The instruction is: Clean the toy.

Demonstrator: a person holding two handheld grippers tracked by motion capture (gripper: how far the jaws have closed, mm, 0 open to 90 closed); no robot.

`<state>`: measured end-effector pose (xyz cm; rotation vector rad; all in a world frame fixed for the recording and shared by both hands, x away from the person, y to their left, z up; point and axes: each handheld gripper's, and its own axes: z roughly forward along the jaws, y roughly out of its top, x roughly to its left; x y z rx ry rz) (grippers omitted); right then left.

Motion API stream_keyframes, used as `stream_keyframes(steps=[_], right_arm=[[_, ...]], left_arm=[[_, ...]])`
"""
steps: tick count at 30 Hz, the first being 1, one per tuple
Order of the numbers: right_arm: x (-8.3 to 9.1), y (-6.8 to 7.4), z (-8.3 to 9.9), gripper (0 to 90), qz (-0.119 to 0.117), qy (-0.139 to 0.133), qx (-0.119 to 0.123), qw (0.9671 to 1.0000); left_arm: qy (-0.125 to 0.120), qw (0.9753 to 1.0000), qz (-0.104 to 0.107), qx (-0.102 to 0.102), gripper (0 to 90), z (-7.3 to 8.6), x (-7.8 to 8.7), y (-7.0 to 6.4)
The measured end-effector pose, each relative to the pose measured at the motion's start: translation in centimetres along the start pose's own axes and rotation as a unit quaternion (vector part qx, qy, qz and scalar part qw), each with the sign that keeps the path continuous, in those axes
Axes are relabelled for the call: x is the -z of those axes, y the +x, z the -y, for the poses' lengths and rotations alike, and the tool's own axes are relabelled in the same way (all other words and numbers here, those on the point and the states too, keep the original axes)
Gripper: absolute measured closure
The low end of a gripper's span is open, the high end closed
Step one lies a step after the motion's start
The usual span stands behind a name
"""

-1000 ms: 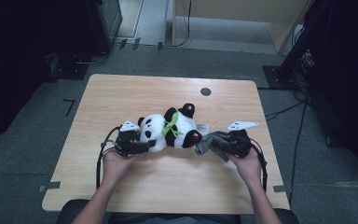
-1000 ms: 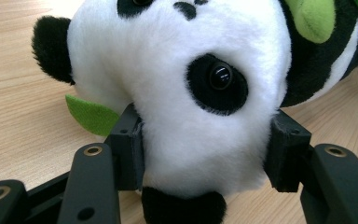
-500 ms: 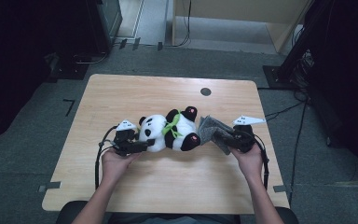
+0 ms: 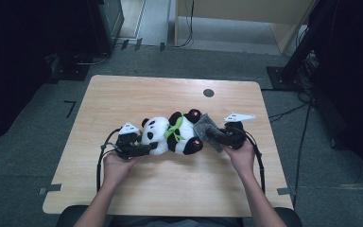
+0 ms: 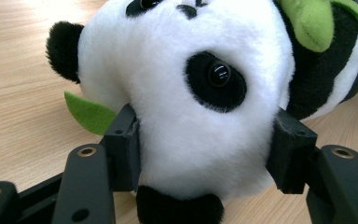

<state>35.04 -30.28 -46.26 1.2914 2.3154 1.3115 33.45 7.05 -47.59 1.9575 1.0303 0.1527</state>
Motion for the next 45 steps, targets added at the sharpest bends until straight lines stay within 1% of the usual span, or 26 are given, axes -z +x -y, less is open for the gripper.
stream_keyframes(steps=[2, 5, 7, 8, 10, 17, 19, 20, 21, 22, 23, 25, 27, 32, 33, 34, 36, 38, 39, 40, 41, 43, 45], right_arm=[[-0.5, 0.0, 0.1, 75.6, 0.0, 0.008, 0.0, 1.0], [-1.2, 0.0, 0.2, 75.6, 0.004, 0.015, 0.004, 0.9999], [-1.3, 0.0, 0.2, 75.6, 0.004, 0.016, 0.006, 0.9998], [-1.8, -0.2, 0.3, 75.8, 0.002, 0.02, 0.003, 0.9998], [-2.0, -0.3, 0.4, 75.9, -0.001, 0.024, 0.001, 0.9997], [-2.5, -0.4, 0.9, 76.1, -0.001, 0.033, 0.001, 0.9995], [-2.6, -0.5, 1.1, 76.1, 0.002, 0.044, 0.0, 0.9991], [-2.6, -0.5, 1.1, 76.1, 0.002, 0.044, 0.0, 0.9991], [-3.0, -0.5, 1.4, 76.1, 0.021, 0.078, 0.006, 0.9967], [-3.2, -0.6, 1.5, 76.0, 0.028, 0.093, 0.009, 0.9952], [-3.3, -0.6, 1.7, 76.1, 0.031, 0.098, 0.009, 0.9946], [-3.2, -0.7, 1.6, 76.1, 0.028, 0.096, -0.001, 0.995], [-2.9, -0.7, 1.4, 76.2, 0.034, 0.092, 0.004, 0.9952], [-2.2, -0.9, 1.1, 76.2, 0.034, 0.079, -0.004, 0.9963], [-1.9, -1.0, 1.0, 76.2, 0.034, 0.073, -0.009, 0.9967], [-1.3, -1.2, 0.8, 76.2, 0.026, 0.058, -0.018, 0.9978], [-0.3, -1.4, 0.5, 76.3, 0.024, 0.043, -0.02, 0.9986], [0.6, -1.4, 0.2, 76.3, 0.018, 0.02, -0.024, 0.9993], [0.6, -1.4, 0.2, 76.3, 0.018, 0.02, -0.024, 0.9993], [0.9, -1.4, 0.0, 76.3, 0.017, 0.012, -0.026, 0.9995], [1.6, -1.2, -0.4, 76.3, 0.011, -0.008, -0.026, 0.9996], [1.8, -0.8, -0.9, 76.2, 0.001, -0.03, -0.025, 0.9992], [1.5, -0.4, -1.1, 76.2, -0.018, -0.035, -0.028, 0.9988]], left_arm=[[-0.002, 1.0, 0.005, 0.003, 36.7, 0.1, -0.1, 0.2], [-0.001, 1.0, 0.003, 0.001, 36.5, 0.1, -0.1, 0.1], [-0.001, 1.0, 0.002, 0.0, 36.5, 0.1, -0.1, 0.1], [-0.001, 1.0, 0.001, 0.001, 36.5, 0.1, -0.1, 0.1], [-0.001, 1.0, 0.001, 0.001, 36.5, 0.1, -0.1, 0.1], [-0.002, 1.0, -0.001, -0.002, 35.8, 0.2, -0.1, 0.0], [-0.001, 1.0, -0.001, -0.002, 35.2, 0.2, -0.1, 0.0], [-0.001, 1.0, -0.001, -0.002, 35.0, 0.2, -0.1, 0.0], [-0.001, 1.0, -0.001, -0.001, 34.9, 0.2, -0.1, 0.1], [-0.001, 1.0, -0.001, -0.001, 34.9, 0.2, -0.1, 0.1], [-0.001, 1.0, 0.0, -0.001, 34.8, 0.2, -0.1, 0.1], [-0.002, 1.0, 0.001, 0.0, 34.7, 0.2, -0.1, 0.1], [-0.002, 1.0, 0.002, 0.001, 34.7, 0.2, -0.1, 0.2], [-0.003, 1.0, 0.001, 0.001, 34.5, 0.2, -0.1, 0.2], [-0.003, 1.0, 0.002, 0.0, 34.3, 0.2, -0.1, 0.2], [-0.004, 1.0, 0.001, -0.001, 33.2, 0.3, -0.1, 0.1], [-0.004, 1.0, 0.0, -0.002, 32.5, 0.3, -0.1, 0.1], [-0.004, 1.0, -0.001, -0.002, 32.3, 0.3, -0.1, 0.1], [-0.004, 1.0, -0.001, -0.002, 32.4, 0.3, -0.1, 0.1], [-0.004, 1.0, -0.001, -0.003, 32.4, 0.3, -0.1, 0.0], [-0.004, 1.0, -0.002, -0.003, 32.3, 0.3, -0.1, 0.0], [-0.003, 1.0, -0.005, -0.003, 32.4, 0.3, -0.1, -0.1], [-0.003, 1.0, -0.005, -0.002, 32.4, 0.3, -0.1, -0.1]])
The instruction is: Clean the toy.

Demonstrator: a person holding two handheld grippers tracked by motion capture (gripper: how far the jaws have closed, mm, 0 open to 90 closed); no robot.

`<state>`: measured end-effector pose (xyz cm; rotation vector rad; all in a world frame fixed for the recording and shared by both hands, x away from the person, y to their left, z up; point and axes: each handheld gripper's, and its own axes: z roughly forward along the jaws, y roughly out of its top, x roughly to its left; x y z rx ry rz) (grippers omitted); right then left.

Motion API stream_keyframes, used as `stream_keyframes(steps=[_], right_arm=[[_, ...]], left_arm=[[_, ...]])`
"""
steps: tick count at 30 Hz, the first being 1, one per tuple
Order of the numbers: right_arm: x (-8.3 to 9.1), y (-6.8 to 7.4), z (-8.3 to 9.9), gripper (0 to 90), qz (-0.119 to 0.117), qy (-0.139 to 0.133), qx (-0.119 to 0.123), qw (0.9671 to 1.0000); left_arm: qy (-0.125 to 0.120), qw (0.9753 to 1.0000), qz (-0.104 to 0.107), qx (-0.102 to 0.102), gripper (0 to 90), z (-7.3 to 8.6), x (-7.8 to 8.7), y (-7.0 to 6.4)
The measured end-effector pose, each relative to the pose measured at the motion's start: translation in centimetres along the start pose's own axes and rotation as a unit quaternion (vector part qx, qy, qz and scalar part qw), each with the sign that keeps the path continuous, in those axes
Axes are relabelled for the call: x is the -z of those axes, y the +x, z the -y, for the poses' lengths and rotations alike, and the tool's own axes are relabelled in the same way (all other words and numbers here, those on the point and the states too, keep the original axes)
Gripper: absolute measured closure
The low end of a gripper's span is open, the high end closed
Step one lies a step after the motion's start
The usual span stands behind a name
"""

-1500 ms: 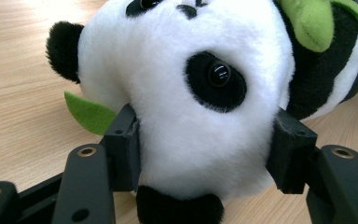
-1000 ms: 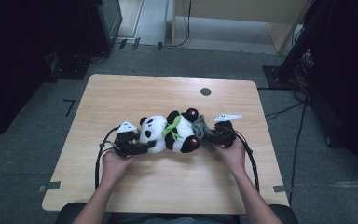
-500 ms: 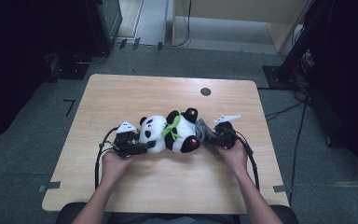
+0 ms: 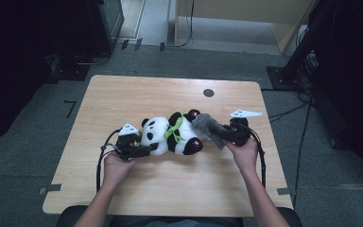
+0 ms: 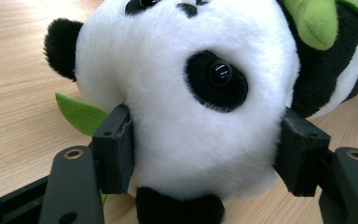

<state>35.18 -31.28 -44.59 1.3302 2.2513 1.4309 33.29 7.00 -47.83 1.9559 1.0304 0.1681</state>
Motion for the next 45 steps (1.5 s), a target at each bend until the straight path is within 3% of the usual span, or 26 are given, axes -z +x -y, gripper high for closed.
stream_keyframes(steps=[5, 9, 12, 16, 18, 22, 24, 34, 40, 45], right_arm=[[-1.9, 0.8, 0.2, 76.0, -0.019, 0.019, 0.008, 0.9996], [-3.5, 1.5, 1.0, 76.1, -0.01, 0.034, 0.028, 0.999], [-3.5, 1.1, 1.2, 76.1, -0.014, 0.039, 0.022, 0.9989], [-3.6, 0.9, 1.8, 76.1, 0.001, 0.052, 0.035, 0.998], [-3.7, 0.7, 2.0, 76.1, 0.005, 0.062, 0.031, 0.9976], [-4.1, -0.1, 3.0, 75.9, 0.031, 0.106, 0.038, 0.9932], [-3.9, -0.4, 3.1, 75.7, 0.031, 0.111, 0.032, 0.9929], [-1.3, -1.5, 2.3, 75.7, 0.048, 0.051, 0.02, 0.9973], [0.6, -3.0, 2.1, 75.6, 0.072, 0.02, 0.002, 0.9972], [1.3, -4.1, 2.2, 75.6, 0.088, 0.016, -0.011, 0.9959]], left_arm=[[0.0, 1.0, -0.005, 0.003, 32.2, 0.0, 0.0, -0.2], [0.003, 0.9999, -0.013, -0.001, 31.6, 0.1, -0.1, -0.4], [0.0, 0.9999, -0.012, 0.001, 31.5, 0.1, -0.2, -0.4], [-0.004, 0.9999, -0.012, -0.001, 31.1, 0.3, -0.2, -0.3], [-0.005, 0.9999, -0.011, -0.002, 30.6, 0.3, -0.2, -0.3], [-0.004, 0.9999, -0.011, -0.004, 30.3, 0.3, -0.1, -0.2], [-0.004, 0.9999, -0.011, -0.004, 30.3, 0.3, -0.1, -0.3], [-0.005, 0.9999, -0.011, -0.003, 29.8, 0.3, -0.1, -0.3], [-0.006, 0.9999, -0.012, -0.006, 29.4, 0.4, -0.1, -0.3], [-0.007, 0.9999, -0.011, -0.006, 29.3, 0.4, -0.1, -0.3]])
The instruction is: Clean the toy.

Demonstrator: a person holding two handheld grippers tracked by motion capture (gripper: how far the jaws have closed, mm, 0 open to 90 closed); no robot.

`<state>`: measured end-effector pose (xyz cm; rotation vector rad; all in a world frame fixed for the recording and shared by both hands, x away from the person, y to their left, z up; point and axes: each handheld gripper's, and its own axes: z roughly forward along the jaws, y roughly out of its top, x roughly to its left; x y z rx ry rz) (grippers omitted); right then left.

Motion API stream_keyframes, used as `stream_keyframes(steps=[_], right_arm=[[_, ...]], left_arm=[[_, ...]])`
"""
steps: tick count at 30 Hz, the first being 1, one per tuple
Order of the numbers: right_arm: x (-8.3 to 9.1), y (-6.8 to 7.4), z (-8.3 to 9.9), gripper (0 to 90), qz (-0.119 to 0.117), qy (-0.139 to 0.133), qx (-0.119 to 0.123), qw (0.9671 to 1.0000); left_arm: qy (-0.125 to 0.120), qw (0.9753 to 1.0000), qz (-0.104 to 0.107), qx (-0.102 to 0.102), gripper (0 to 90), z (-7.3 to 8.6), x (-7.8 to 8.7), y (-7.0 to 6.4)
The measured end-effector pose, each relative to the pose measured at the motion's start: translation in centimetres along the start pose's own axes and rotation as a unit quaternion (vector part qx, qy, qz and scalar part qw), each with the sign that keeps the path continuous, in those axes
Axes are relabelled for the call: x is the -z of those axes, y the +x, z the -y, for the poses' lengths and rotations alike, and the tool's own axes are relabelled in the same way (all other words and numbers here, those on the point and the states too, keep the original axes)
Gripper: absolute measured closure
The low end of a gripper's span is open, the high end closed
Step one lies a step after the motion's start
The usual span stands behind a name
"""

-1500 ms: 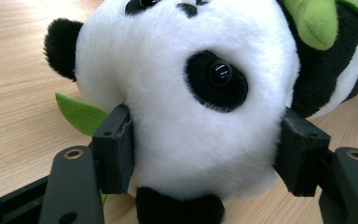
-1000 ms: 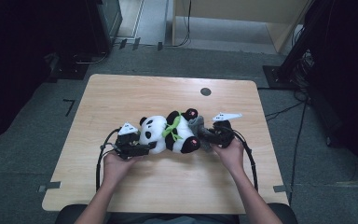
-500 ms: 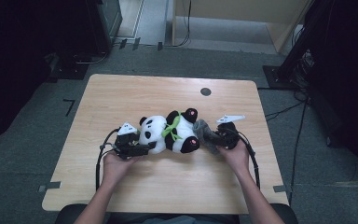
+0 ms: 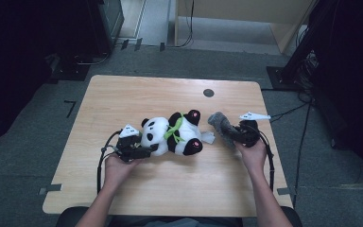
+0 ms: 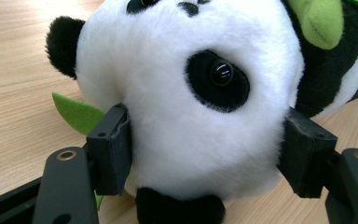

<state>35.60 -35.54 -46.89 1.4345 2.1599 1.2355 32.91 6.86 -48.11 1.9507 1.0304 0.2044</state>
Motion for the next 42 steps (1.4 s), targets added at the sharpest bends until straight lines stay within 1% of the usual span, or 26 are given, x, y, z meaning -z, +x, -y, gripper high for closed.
stream_keyframes(steps=[1, 2, 3, 4, 8, 9, 10, 12, 14, 15, 17, 18, 19, 20, 22, 23, 24, 27, 28, 32, 37, 39, 41, 42], right_arm=[[0.1, -0.6, 0.0, 75.5, 0.009, 0.0, -0.005, 0.9999], [0.1, -0.6, 0.0, 75.5, 0.009, 0.0, -0.005, 0.9999], [0.1, -1.1, 0.1, 75.4, 0.014, 0.001, -0.01, 0.9998], [0.0, -1.8, 0.2, 75.3, 0.022, 0.0, -0.016, 0.9996], [-0.3, -3.2, 0.3, 75.0, 0.035, 0.003, -0.029, 0.999], [-0.3, -3.2, 0.3, 75.0, 0.035, 0.003, -0.029, 0.999], [-0.6, -3.8, 0.4, 74.5, 0.042, 0.006, -0.028, 0.9987], [-1.1, -4.4, 0.5, 73.8, 0.047, 0.013, -0.028, 0.9984], [-1.2, -4.6, 0.6, 73.4, 0.048, 0.014, -0.028, 0.9984], [-1.7, -5.0, 0.9, 72.6, 0.051, 0.022, -0.028, 0.9981], [-1.9, -5.2, 0.9, 68.8, 0.052, 0.025, -0.025, 0.998], [-1.9, -5.2, 0.9, 68.8, 0.052, 0.025, -0.025, 0.998], [-1.9, -5.2, 0.9, 64.3, 0.051, 0.024, -0.026, 0.9981], [-1.8, -5.0, 0.8, 55.5, 0.048, 0.017, -0.025, 0.9984], [-1.5, -4.9, 0.5, 49.5, 0.047, 0.009, -0.021, 0.9986], [-1.5, -4.9, 0.5, 49.5, 0.047, 0.009, -0.021, 0.9986], [-1.0, -4.6, 0.3, 45.8, 0.045, 0.0, -0.022, 0.9987], [-0.4, -4.1, 0.1, 44.3, 0.029, -0.013, -0.028, 0.9991], [-0.3, -4.0, 0.1, 43.9, 0.026, -0.017, -0.025, 0.9992], [0.2, -2.8, -0.2, 42.3, 0.02, -0.022, -0.007, 0.9995], [1.0, -1.5, -0.4, 40.7, 0.007, -0.033, 0.0, 0.9994], [1.0, -1.3, -0.5, 40.2, 0.003, -0.035, 0.001, 0.9994], [1.2, -0.7, -0.5, 39.5, -0.004, -0.037, 0.005, 0.9993], [1.2, 0.0, -0.6, 39.0, -0.01, -0.038, 0.011, 0.9991]], left_arm=[[-0.001, 1.0, 0.0, 0.001, 29.2, 0.0, 0.0, 0.0], [-0.001, 1.0, 0.0, 0.001, 29.2, 0.0, 0.0, 0.0], [-0.001, 1.0, 0.0, 0.0, 29.2, 0.0, 0.0, 0.0], [-0.001, 1.0, 0.0, 0.0, 29.2, 0.0, 0.0, 0.0], [-0.002, 1.0, 0.0, 0.0, 29.1, 0.1, 0.0, 0.0], [-0.002, 1.0, 0.0, 0.0, 29.1, 0.1, 0.0, 0.0], [-0.003, 1.0, 0.0, 0.0, 29.0, 0.1, 0.0, 0.0], [-0.003, 1.0, 0.0, -0.001, 29.0, 0.1, 0.0, 0.0], [-0.002, 1.0, 0.0, -0.001, 29.0, 0.1, 0.0, 0.0], [-0.002, 1.0, 0.001, -0.001, 28.9, 0.1, 0.0, 0.0], [-0.003, 1.0, 0.001, -0.001, 28.8, 0.1, 0.0, 0.0], [-0.003, 1.0, 0.001, -0.001, 28.5, 0.1, 0.0, 0.0], [-0.003, 1.0, 0.0, -0.001, 28.5, 0.1, 0.0, 0.0], [-0.003, 1.0, 0.0, -0.001, 28.0, 0.1, 0.0, 0.0], [-0.004, 1.0, 0.0, -0.001, 27.5, 0.1, 0.0, 0.0], [-0.004, 1.0, 0.0, -0.001, 27.4, 0.1, 0.0, 0.0], [-0.004, 1.0, 0.001, -0.002, 27.2, 0.1, 0.0, 0.0], [-0.003, 1.0, 0.001, 0.0, 26.6, 0.1, 0.0, 0.0], [-0.003, 1.0, -0.001, -0.005, 26.4, 0.1, 0.0, -0.1], [-0.003, 1.0, 0.0, -0.001, 26.2, 0.1, 0.0, 0.0], [-0.003, 1.0, 0.001, -0.001, 25.9, 0.1, 0.0, 0.0], [-0.003, 1.0, 0.0, -0.001, 25.7, 0.1, 0.0, 0.0], [-0.003, 1.0, 0.001, -0.001, 25.2, 0.1, 0.0, 0.0], [-0.003, 1.0, 0.0, -0.001, 24.9, 0.1, 0.0, 0.0]])
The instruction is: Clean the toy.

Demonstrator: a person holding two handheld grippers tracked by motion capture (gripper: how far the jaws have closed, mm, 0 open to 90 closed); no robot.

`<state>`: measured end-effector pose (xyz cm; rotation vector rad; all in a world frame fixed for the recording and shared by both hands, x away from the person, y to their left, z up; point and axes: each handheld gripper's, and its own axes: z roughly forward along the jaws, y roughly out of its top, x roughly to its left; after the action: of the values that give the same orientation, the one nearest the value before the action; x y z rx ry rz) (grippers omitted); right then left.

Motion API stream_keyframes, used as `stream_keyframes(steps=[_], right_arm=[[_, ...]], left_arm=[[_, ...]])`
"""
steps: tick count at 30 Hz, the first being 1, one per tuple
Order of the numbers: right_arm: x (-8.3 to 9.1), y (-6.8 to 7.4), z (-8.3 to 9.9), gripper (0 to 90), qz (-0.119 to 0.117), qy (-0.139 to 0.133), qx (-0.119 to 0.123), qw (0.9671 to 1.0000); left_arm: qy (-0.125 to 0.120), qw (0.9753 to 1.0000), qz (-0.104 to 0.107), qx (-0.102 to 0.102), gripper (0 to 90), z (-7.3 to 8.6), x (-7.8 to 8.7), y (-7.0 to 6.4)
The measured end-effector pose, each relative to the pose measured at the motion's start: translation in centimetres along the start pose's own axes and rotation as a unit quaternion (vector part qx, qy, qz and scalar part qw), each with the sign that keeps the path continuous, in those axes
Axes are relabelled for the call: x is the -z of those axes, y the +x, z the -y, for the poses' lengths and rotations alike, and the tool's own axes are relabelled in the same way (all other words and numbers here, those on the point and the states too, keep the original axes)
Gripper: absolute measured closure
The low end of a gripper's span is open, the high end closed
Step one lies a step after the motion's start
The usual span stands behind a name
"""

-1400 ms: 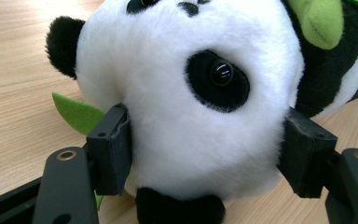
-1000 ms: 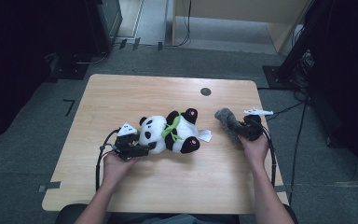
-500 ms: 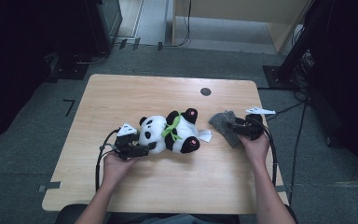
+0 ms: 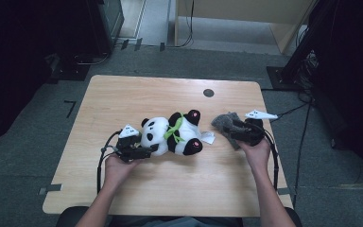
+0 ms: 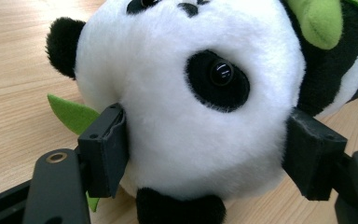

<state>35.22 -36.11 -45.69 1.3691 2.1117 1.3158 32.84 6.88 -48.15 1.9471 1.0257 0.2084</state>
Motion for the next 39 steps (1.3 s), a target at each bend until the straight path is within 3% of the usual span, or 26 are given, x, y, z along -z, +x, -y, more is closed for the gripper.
stream_keyframes(steps=[4, 10, 15, 19, 22, 25, 31, 39], right_arm=[[0.2, 1.0, -0.1, 38.9, 0.005, 0.007, 0.005, 0.9999], [0.3, 2.9, -0.3, 37.8, -0.015, 0.0, 0.018, 0.9997], [0.4, 4.0, -0.7, 35.7, -0.022, 0.009, 0.02, 0.9995], [0.6, 4.9, -0.8, 32.1, -0.032, 0.009, 0.022, 0.9992], [0.6, 5.6, -0.8, 25.2, -0.04, 0.005, 0.022, 0.999], [0.6, 6.1, -0.9, 23.7, -0.05, 0.006, 0.018, 0.9985], [0.3, 7.8, -0.7, 20.1, -0.079, 0.008, 0.04, 0.9961], [0.5, 9.5, -0.3, 19.1, -0.095, 0.006, 0.063, 0.9935]], left_arm=[[0.0, 1.0, 0.0, -0.002, 23.9, 0.0, 0.0, 0.0], [0.005, 1.0, 0.0, -0.003, 21.0, -0.2, 0.1, -0.1], [0.013, 0.9999, 0.002, -0.008, 19.7, -0.3, 0.3, 0.0], [0.012, 0.9998, 0.014, 0.003, 12.8, -0.5, 0.4, 0.1], [0.009, 0.9996, 0.027, 0.009, 12.4, -0.5, 0.8, 0.5], [0.002, 0.9995, 0.029, 0.012, 12.4, -0.5, 1.0, 0.6], [-0.002, 0.9994, 0.032, 0.007, 11.6, -0.4, 1.3, 0.9], [-0.003, 0.9993, 0.037, 0.004, 12.2, -0.3, 1.3, 0.8]])
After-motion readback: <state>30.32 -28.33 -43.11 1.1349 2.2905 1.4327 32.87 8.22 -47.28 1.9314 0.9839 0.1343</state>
